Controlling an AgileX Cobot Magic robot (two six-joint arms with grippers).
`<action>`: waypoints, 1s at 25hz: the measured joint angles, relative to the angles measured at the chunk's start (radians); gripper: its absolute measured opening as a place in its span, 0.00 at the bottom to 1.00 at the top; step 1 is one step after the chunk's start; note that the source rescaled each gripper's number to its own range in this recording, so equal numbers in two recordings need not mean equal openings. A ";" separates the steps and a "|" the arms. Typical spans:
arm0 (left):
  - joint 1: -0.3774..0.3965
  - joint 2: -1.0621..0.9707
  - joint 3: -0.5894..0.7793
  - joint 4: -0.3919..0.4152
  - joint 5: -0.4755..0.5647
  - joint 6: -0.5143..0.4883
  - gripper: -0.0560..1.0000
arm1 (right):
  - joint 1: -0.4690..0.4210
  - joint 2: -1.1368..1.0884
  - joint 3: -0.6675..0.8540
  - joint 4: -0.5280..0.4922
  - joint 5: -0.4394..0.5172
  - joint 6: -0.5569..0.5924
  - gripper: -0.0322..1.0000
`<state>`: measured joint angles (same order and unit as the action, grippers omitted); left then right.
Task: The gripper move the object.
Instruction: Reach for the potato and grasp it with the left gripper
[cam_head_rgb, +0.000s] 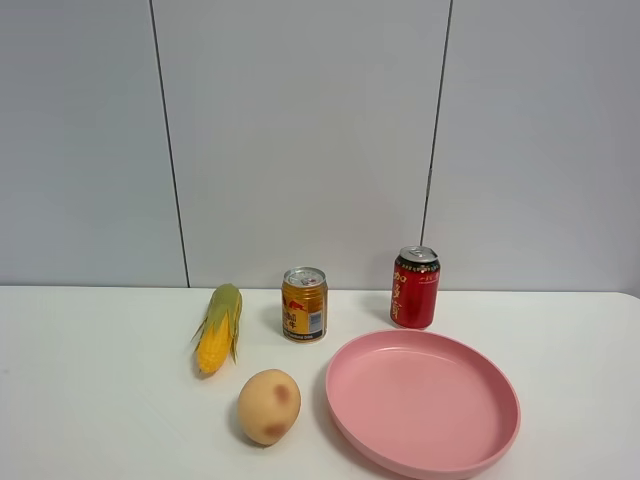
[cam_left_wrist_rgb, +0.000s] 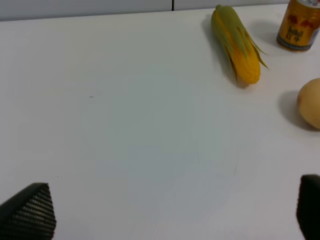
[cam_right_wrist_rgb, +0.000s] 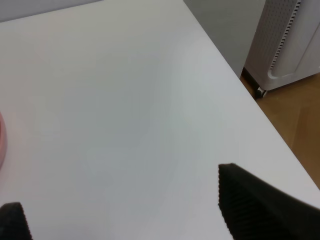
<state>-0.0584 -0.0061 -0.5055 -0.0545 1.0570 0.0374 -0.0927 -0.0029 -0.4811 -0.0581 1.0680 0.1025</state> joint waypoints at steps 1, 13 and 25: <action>0.000 0.000 0.000 0.000 0.000 0.000 1.00 | 0.000 0.000 0.000 0.000 0.000 0.000 1.00; 0.000 0.000 0.000 0.000 0.000 -0.001 1.00 | 0.000 0.000 0.000 0.000 0.000 0.000 1.00; 0.000 0.000 0.000 -0.006 0.000 -0.004 1.00 | 0.000 0.000 0.000 0.000 0.000 0.000 1.00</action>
<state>-0.0584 -0.0061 -0.5055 -0.0607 1.0567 0.0332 -0.0927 -0.0029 -0.4811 -0.0581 1.0680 0.1025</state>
